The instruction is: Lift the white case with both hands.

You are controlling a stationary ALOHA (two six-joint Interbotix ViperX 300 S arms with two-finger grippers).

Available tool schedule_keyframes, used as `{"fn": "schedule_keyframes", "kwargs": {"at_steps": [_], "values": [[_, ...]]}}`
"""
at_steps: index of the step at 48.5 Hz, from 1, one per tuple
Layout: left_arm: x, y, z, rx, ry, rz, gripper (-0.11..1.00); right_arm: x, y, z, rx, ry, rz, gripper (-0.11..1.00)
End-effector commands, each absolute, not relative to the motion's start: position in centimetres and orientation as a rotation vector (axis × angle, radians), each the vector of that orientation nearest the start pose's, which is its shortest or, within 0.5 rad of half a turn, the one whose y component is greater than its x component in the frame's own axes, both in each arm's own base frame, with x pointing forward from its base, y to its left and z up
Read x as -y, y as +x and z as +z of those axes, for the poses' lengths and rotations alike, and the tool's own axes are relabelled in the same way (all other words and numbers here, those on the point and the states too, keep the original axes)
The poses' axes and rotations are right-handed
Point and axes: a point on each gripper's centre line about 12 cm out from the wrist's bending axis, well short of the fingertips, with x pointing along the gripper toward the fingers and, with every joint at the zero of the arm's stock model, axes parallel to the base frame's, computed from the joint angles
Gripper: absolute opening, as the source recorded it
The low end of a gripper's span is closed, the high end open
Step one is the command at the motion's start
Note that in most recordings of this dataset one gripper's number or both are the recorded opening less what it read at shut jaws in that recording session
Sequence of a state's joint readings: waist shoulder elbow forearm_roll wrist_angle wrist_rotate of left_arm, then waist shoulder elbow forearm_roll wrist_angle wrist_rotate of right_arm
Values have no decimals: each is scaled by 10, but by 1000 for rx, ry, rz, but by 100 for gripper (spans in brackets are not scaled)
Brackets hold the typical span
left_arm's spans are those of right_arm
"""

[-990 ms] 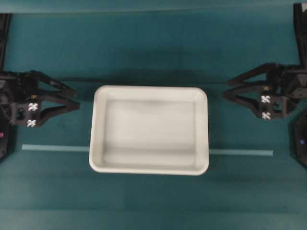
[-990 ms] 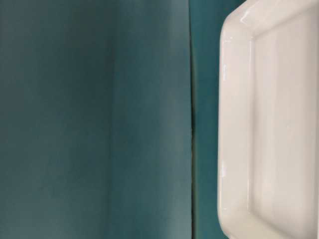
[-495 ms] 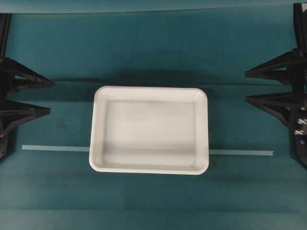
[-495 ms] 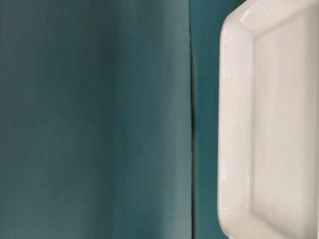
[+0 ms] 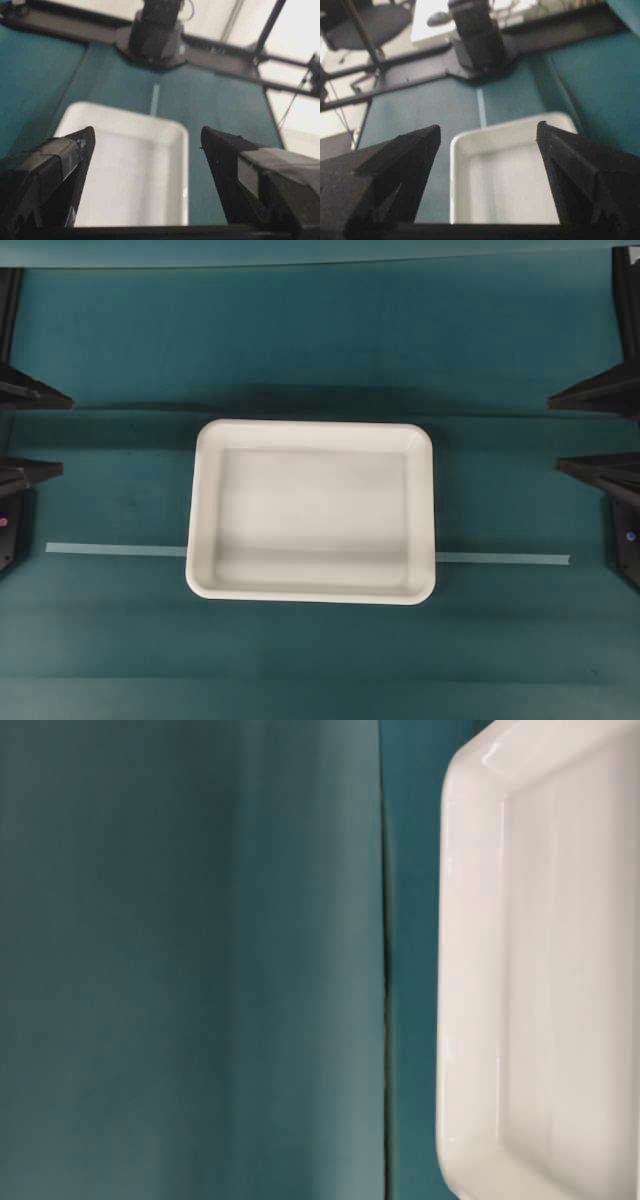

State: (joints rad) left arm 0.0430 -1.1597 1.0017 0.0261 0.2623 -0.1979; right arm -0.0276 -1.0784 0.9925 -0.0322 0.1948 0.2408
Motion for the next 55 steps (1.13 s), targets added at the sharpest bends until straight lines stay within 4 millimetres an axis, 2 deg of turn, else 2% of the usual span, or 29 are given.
{"fn": "schedule_keyframes", "kwargs": {"at_steps": [1,13,55], "values": [[-7,165,345,-91,-150,54,91,5,179,339,-95,178,-40,84],[-5,165,347,-85,-126,37,91,5,176,339,-89,103,-38,84],[-3,166,349,-52,-117,23,88,5,176,341,-64,108,-34,84]]}}
